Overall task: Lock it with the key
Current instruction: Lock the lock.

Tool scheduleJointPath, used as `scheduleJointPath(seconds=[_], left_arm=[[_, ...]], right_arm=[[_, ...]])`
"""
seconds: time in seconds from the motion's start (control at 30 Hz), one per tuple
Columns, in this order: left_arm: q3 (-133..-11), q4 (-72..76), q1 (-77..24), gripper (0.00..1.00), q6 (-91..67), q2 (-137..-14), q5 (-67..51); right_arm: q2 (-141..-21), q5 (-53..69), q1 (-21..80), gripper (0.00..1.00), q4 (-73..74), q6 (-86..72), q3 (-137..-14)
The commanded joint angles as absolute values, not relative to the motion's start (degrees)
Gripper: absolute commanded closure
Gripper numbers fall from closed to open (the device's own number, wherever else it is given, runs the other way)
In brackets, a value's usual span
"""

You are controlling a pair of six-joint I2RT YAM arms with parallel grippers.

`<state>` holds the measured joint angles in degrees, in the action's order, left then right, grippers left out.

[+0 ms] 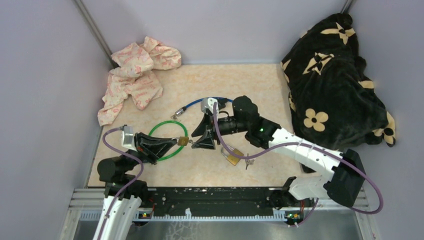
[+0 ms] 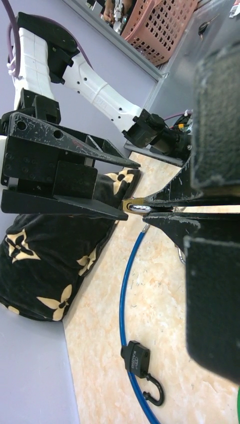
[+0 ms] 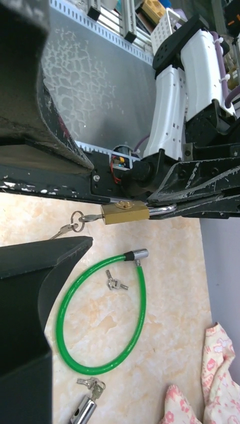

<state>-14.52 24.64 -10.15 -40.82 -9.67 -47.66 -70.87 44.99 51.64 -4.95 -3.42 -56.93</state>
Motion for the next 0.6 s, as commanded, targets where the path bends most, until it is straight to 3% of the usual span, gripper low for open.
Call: scheduleJointPath(seconds=[0.0,0.17,0.33,0.57], left_arm=[[-16.1,25.8,-9.7,1.0,-40.1,-9.0,-48.3],[-16.3,26.3,-9.6,1.0,-40.1,-9.1,-48.4],[-16.2,26.5,-9.6,1.0,-40.1,-9.1,-48.7],[-16.0,26.9,-9.5,1.0,-40.2,-9.2,-48.8]], right_arm=[[-72.8,47.8,52.1,0.53,-6.3,-4.1,-61.6],[-75.6,48.1,52.1,0.6,-3.9,-3.9,-63.7],[-76.9,48.4,52.1,0.72,-1.7,-3.0,-64.7],[-77.2,48.8,52.6,0.76,-1.3,-2.8,-65.2]])
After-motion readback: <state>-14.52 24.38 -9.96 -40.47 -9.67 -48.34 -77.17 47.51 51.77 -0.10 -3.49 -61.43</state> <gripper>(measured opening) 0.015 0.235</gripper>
